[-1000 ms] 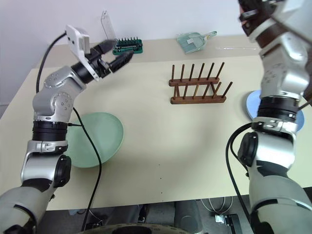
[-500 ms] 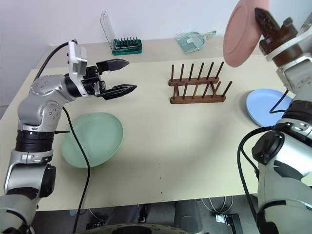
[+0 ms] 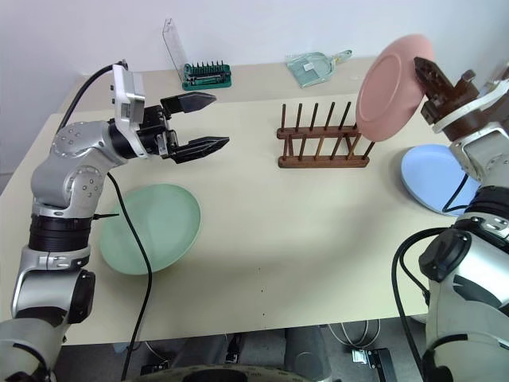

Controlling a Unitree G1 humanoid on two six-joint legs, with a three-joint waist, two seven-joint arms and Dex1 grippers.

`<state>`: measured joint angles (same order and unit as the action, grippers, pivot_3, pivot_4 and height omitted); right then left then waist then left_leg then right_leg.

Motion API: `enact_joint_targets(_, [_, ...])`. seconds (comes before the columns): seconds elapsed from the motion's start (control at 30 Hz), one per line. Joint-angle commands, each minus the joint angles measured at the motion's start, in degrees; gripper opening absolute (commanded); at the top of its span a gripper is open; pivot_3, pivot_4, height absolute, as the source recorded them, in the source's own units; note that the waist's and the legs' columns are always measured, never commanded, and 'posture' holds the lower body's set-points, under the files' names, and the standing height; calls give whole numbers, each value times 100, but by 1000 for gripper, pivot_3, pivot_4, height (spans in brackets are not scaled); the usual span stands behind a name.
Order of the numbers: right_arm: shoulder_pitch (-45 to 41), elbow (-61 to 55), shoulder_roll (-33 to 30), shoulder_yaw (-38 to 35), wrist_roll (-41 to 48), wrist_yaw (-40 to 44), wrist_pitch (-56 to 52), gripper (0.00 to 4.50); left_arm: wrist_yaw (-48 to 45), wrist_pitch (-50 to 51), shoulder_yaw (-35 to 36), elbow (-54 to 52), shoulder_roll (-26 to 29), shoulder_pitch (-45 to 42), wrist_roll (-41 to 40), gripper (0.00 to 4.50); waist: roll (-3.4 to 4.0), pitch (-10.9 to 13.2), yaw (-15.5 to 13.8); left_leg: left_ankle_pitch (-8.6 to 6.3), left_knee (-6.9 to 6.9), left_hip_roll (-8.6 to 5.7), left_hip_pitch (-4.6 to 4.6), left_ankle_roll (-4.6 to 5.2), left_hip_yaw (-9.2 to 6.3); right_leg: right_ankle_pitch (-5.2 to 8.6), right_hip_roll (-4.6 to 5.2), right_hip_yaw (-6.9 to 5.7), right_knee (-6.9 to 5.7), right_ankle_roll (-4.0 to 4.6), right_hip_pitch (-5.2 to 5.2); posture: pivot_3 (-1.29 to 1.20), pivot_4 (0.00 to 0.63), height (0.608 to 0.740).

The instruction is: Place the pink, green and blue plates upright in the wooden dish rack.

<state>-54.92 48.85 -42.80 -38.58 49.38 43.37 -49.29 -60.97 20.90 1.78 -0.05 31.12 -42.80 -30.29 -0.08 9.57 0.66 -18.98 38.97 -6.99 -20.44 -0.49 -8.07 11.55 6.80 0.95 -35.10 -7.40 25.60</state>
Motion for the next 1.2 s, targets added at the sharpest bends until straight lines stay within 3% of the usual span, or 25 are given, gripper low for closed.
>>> enact_joint_targets(0.03, [-160,99,-143,21,-101,164,213,0,25,-20,48,-208,36,-59,-11,4456,0,0,5,0,0,0,0,0,2,0,0,1,0,0,0,0,150,740])
enact_joint_targets(0.27, [-48,57,160,501,-556,314,560,0,66,6,82,-150,40,-112,-34,4456,0,0,10,0,0,0,1,0,1,0,0,2,0,0,0,0,150,740])
enact_joint_targets(0.4, [-92,55,198,476,-522,320,528,1441,97,20,74,-151,43,-93,-15,4500,0,0,-9,0,5,-1,0,0,0,-1,0,1,0,-1,-2,0,150,740])
enact_joint_targets(0.6, [-223,-88,113,443,-535,286,613,4449,135,28,84,-111,48,-86,-30,4500,0,0,6,0,4,0,1,0,-1,-1,0,1,0,-1,-2,0,150,740])
enact_joint_targets(0.83, [-483,-896,81,-35,-118,141,1086,4485,158,79,76,-108,0,-109,-67,4500,1,1,-2,0,3,-1,0,0,-1,-1,-1,1,0,-2,-1,0,150,740])
enact_joint_targets(1.0, [-149,-1602,32,109,-349,253,1510,4485,158,125,52,-28,-7,-160,-41,4500,0,0,-11,0,5,-1,2,1,-3,-1,0,1,1,-2,-4,0,150,740])
enact_joint_targets(1.2, [1350,-4648,-144,812,169,1618,1176,4485,551,603,130,1073,441,-623,433,4500,1,0,4,0,3,1,0,1,-3,0,-2,0,-4,-3,2,0,150,740])
